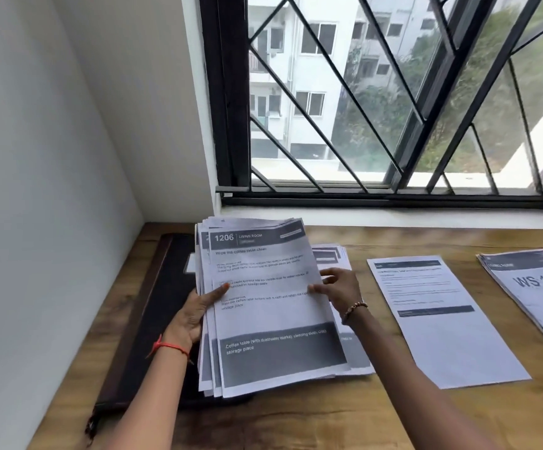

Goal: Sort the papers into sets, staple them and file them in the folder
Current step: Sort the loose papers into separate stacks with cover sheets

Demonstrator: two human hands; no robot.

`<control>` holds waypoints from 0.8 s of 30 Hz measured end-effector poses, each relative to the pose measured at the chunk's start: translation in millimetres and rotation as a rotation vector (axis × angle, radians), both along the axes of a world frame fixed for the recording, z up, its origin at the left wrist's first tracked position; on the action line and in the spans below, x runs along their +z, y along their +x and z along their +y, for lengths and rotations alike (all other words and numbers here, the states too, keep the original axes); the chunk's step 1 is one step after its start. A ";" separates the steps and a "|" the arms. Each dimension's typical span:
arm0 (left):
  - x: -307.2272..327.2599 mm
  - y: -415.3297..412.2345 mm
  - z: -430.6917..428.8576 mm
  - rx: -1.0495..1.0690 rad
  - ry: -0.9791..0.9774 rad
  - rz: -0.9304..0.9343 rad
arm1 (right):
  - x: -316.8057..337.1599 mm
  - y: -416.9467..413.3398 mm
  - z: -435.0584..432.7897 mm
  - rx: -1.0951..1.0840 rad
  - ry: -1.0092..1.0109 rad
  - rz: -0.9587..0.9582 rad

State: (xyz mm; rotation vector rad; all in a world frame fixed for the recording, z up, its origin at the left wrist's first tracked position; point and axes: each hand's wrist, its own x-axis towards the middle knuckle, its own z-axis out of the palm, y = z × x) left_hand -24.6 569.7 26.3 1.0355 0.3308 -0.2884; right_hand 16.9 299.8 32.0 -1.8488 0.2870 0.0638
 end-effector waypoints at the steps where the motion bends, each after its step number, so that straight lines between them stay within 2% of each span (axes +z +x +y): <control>1: 0.1 0.3 -0.6 0.009 -0.008 0.001 | 0.4 0.0 -3.3 -0.015 0.003 -0.020; 6: -1.2 -0.8 -0.8 0.012 -0.021 0.005 | 0.5 -0.1 -22.3 -0.010 -0.009 0.026; 13: -2.6 -4.1 14.8 0.056 0.007 -0.011 | -7.9 -7.4 -56.8 -0.545 -0.309 0.000; 16: -3.3 -7.1 25.7 0.084 0.017 -0.008 | -10.3 -14.1 -64.8 -0.679 -0.405 -0.053; 20: -5.9 -10.6 36.7 0.119 -0.014 -0.015 | -21.1 -11.9 -63.8 -0.664 -0.441 -0.057; 24: -6.4 -12.7 38.0 0.108 -0.031 -0.032 | -29.6 -5.2 -47.7 -0.499 -0.411 -0.015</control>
